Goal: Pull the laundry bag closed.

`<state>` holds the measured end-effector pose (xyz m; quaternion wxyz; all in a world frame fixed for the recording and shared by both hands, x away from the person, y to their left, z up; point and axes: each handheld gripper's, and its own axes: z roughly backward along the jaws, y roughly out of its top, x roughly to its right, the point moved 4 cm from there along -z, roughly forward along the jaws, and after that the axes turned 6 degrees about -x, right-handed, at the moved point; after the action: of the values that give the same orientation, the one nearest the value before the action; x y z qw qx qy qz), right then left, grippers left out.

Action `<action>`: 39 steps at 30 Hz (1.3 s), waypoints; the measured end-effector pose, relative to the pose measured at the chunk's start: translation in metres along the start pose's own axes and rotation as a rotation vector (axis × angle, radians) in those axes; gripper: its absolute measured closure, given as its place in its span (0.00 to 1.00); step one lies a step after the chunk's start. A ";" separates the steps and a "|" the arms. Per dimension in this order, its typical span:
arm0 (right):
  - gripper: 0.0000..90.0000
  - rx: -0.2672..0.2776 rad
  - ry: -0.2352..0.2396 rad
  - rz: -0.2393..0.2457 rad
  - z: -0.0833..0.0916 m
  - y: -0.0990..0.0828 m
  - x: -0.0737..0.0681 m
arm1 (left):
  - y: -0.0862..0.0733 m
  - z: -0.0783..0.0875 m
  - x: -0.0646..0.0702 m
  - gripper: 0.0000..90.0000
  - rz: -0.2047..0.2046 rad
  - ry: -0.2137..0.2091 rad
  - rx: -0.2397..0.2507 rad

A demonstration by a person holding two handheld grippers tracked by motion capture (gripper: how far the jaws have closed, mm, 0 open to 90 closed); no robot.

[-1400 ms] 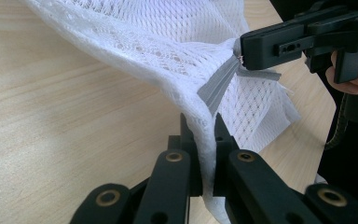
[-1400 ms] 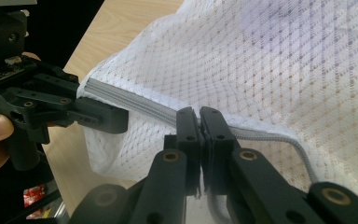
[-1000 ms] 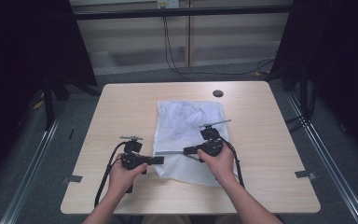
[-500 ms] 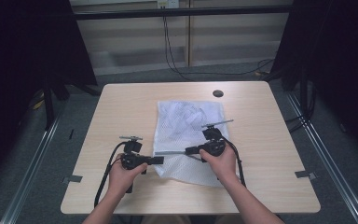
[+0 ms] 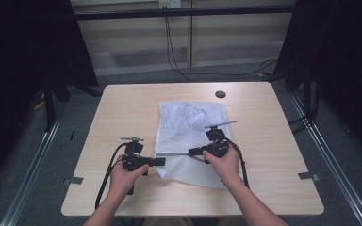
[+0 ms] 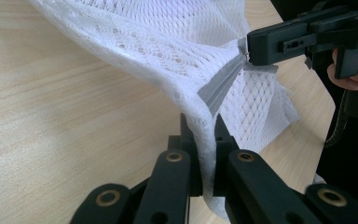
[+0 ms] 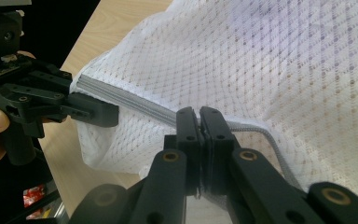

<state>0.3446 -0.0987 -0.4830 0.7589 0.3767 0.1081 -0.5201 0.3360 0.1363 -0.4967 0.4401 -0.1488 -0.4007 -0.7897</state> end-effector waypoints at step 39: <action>0.97 0.005 -0.010 -0.018 0.006 -0.002 0.008 | 0.000 0.004 -0.002 0.99 0.026 0.000 0.002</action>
<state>0.3448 -0.1087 -0.4839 0.7536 0.3751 0.1063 -0.5292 0.3367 0.1405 -0.4958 0.4504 -0.1534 -0.3996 -0.7835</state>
